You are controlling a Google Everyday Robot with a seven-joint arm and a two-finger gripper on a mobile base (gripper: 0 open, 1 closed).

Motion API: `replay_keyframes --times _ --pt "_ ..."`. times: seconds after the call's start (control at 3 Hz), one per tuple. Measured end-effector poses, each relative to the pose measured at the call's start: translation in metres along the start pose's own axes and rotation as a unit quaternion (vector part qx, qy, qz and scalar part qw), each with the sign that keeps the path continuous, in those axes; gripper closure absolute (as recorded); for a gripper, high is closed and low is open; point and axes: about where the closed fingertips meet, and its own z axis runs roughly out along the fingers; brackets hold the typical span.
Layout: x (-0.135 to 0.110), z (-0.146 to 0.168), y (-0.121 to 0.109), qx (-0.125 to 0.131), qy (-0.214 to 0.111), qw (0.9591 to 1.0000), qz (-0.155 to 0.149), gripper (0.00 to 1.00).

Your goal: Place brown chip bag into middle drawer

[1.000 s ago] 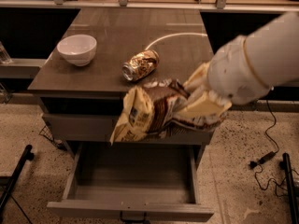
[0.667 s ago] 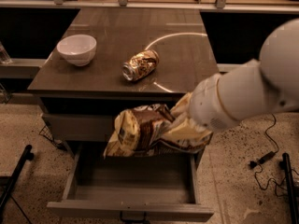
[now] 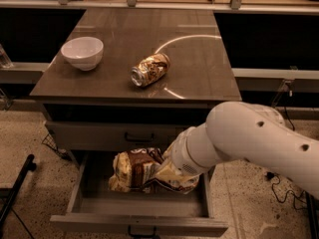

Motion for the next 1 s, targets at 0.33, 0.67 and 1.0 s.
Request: replay_keyframes --times 0.33,0.67,1.0 --pt "0.011 0.05 0.008 0.0 0.018 0.9995 0.024 1.0" --pt "0.011 0.051 0.008 0.0 0.018 0.9996 0.024 1.0" --pt "0.018 0.076 -0.011 0.016 0.001 0.9995 0.029 1.0"
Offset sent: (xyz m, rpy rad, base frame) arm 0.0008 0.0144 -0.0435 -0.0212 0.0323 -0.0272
